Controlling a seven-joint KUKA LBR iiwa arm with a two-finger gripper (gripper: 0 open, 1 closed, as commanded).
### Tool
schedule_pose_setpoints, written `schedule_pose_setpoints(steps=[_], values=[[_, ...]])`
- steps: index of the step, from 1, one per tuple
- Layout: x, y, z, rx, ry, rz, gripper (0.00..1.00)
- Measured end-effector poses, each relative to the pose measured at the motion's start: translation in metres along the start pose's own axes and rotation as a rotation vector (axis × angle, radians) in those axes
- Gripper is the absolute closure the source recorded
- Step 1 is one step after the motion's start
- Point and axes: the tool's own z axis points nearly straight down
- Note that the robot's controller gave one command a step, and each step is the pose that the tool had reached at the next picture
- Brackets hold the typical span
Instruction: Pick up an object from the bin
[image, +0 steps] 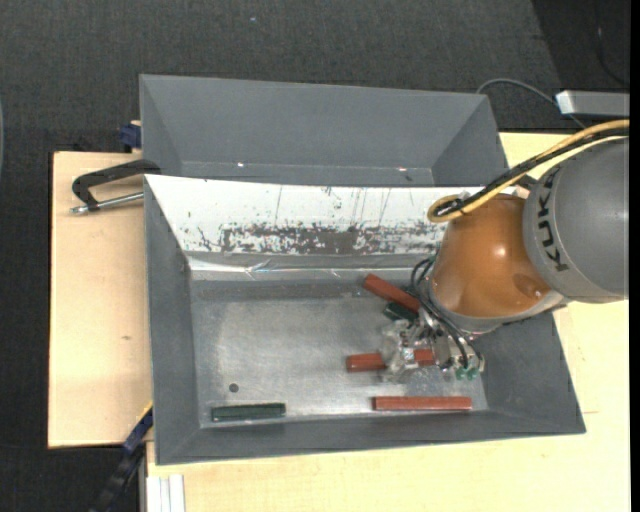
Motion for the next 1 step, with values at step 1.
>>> schedule_pose_setpoints(steps=[1], values=[[0.0, -0.0001, 0.0, 0.0, 0.0, 0.0, 1.0]])
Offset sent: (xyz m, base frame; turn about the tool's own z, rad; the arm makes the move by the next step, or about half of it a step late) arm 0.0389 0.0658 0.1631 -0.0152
